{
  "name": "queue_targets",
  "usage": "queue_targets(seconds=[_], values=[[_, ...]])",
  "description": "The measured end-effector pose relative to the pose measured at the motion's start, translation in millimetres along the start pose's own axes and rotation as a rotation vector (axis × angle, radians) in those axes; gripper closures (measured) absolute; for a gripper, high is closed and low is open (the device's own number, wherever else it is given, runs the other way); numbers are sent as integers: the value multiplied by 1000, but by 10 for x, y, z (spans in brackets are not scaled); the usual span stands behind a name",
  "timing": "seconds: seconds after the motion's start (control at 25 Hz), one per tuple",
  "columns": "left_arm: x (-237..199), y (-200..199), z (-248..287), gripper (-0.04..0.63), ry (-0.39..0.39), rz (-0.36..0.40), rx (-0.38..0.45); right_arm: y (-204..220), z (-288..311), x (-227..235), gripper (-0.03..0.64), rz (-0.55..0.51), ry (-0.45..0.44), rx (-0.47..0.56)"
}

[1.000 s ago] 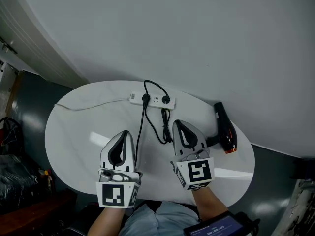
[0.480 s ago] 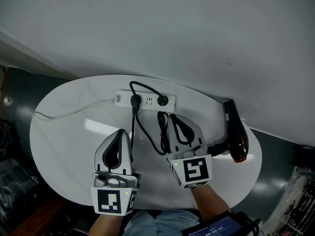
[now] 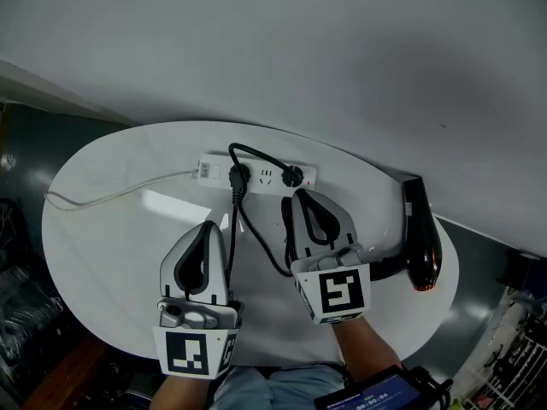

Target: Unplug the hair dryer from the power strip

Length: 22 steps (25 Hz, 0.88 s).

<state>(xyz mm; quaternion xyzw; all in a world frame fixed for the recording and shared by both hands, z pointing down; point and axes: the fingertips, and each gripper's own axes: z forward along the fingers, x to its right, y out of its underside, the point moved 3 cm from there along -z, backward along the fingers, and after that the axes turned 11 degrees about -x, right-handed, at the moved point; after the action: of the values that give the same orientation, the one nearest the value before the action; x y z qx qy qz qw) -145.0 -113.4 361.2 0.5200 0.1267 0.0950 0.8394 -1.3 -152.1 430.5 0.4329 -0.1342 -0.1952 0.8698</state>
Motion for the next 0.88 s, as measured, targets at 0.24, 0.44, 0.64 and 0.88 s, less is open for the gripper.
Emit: queue_targets(seconds=[0.24,0.44,0.64,0.88], values=[[-38,50,68,598,-1,-6,-17,19,62,9,503,16,-18,-6],[-32,94,101,598,6,-15,-29,18,103,13,502,8,-12,-15],[2,107,174,598,13,-17,-43,-165,126,35,502,28,-1,79],[37,138,196,598,25,-19,-56,-244,146,28,488,14,-14,75]])
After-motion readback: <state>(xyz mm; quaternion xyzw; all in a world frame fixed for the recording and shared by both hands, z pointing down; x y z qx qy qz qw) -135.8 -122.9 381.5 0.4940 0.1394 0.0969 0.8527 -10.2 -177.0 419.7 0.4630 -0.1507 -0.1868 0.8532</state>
